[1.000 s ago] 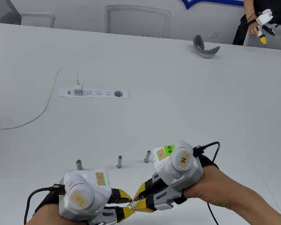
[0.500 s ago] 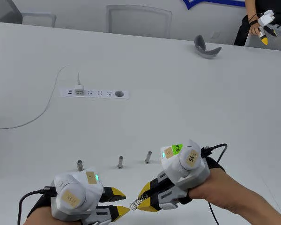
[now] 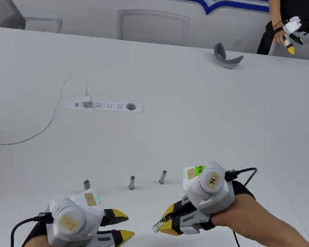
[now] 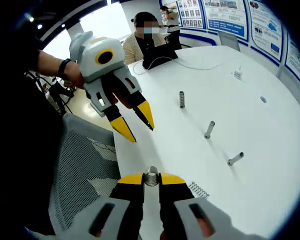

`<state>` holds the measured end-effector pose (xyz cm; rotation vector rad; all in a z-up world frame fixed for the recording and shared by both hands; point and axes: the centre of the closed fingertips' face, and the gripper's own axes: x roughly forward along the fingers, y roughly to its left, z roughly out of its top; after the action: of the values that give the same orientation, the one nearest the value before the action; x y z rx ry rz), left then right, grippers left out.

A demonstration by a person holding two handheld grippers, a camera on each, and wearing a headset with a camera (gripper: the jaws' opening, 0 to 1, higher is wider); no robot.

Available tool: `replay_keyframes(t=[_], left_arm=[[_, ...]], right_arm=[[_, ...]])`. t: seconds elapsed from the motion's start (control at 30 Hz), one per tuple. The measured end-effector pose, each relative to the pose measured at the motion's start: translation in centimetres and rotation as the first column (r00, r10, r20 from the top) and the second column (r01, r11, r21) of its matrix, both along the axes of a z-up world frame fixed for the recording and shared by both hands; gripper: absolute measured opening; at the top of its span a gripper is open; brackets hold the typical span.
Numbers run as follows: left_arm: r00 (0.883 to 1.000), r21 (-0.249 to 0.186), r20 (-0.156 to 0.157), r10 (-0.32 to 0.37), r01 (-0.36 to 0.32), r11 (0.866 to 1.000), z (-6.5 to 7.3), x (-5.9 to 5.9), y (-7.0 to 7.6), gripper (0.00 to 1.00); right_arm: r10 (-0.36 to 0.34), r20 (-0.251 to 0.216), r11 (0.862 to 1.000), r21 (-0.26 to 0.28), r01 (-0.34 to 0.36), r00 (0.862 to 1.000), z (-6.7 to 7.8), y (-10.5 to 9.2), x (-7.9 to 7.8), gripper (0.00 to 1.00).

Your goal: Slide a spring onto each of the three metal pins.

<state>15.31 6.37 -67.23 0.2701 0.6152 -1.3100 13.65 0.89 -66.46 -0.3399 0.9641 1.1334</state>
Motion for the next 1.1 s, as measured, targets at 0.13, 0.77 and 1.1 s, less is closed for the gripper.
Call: replay_keyframes(t=[0.13,0.77,1.1], left_arm=[[0.999,-0.002,-0.005,0.037,-0.037,0.999,-0.2,0.7,0.5,0.23],[0.983,0.002,-0.006,0.181,-0.181,0.983,-0.9,3.5,3.6,0.32],[0.97,0.003,-0.016,0.241,-0.241,0.97,-1.3,4.2,4.9,0.37]], right_arm=[[-0.015,-0.007,1.0,-0.019,0.014,1.0,-0.3,-0.4,0.3,0.12],[-0.071,-0.021,0.996,-0.06,0.07,0.997,-1.4,-1.4,2.0,0.12],[-0.083,-0.021,0.991,-0.105,0.08,0.996,-2.1,-2.2,3.5,0.12]])
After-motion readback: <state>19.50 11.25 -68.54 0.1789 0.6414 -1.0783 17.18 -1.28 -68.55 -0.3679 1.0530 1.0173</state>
